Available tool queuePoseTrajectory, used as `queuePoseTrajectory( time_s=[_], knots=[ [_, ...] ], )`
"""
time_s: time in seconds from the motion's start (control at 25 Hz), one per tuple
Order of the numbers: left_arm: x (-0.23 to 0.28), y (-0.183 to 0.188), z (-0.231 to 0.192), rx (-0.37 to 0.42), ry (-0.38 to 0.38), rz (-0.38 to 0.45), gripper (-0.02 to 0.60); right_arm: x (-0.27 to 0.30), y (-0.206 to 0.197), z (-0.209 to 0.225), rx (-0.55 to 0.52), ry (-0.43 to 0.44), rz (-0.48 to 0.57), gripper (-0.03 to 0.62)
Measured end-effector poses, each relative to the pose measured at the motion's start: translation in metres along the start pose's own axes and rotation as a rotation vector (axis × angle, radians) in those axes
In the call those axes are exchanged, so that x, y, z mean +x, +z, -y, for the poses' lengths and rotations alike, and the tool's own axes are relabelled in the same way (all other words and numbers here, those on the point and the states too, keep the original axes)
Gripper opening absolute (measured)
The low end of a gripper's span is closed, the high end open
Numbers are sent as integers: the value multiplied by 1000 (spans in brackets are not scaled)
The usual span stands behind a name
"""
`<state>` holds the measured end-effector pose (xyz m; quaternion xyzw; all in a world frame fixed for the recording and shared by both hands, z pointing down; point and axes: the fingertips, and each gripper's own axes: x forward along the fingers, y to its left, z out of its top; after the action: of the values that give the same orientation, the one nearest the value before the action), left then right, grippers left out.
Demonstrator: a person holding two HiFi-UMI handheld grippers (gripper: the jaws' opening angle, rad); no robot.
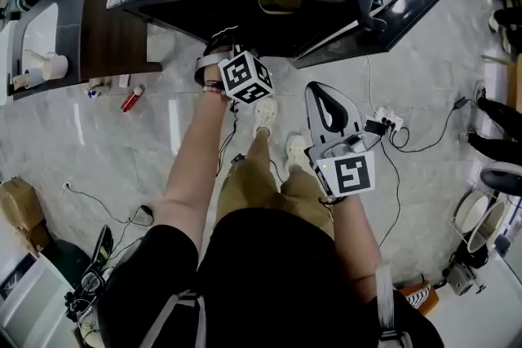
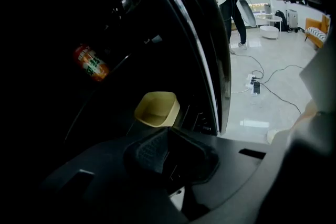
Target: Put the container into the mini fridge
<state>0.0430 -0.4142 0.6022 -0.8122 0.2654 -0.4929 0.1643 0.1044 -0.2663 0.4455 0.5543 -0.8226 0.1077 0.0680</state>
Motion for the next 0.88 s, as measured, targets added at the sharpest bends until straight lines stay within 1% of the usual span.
queuePoseTrajectory(
  time_s=[0.28, 0.4, 0.48, 0.6, 0.68, 0.8, 0.88],
  knots=[
    [-71, 33, 17, -110, 43, 67, 23, -37, 26, -1, -35, 40, 64, 37],
    [-104, 47, 20, -151, 79, 96, 23, -56, 37, -3, -51, 61, 91, 37],
    [-128, 57, 21, -164, 116, 111, 23, -68, 42, -4, -58, 76, 113, 37],
    [-163, 68, 25, -157, 168, 121, 23, -84, 49, -8, -60, 101, 143, 37],
    [-187, 78, 29, -179, 189, 142, 23, -95, 54, -11, -62, 117, 157, 37],
    [-226, 97, 32, -236, 213, 199, 23, -107, 67, -13, -63, 143, 183, 37],
    [-252, 106, 32, -301, 227, 253, 23, -111, 75, -15, -58, 162, 202, 37]
  ],
)
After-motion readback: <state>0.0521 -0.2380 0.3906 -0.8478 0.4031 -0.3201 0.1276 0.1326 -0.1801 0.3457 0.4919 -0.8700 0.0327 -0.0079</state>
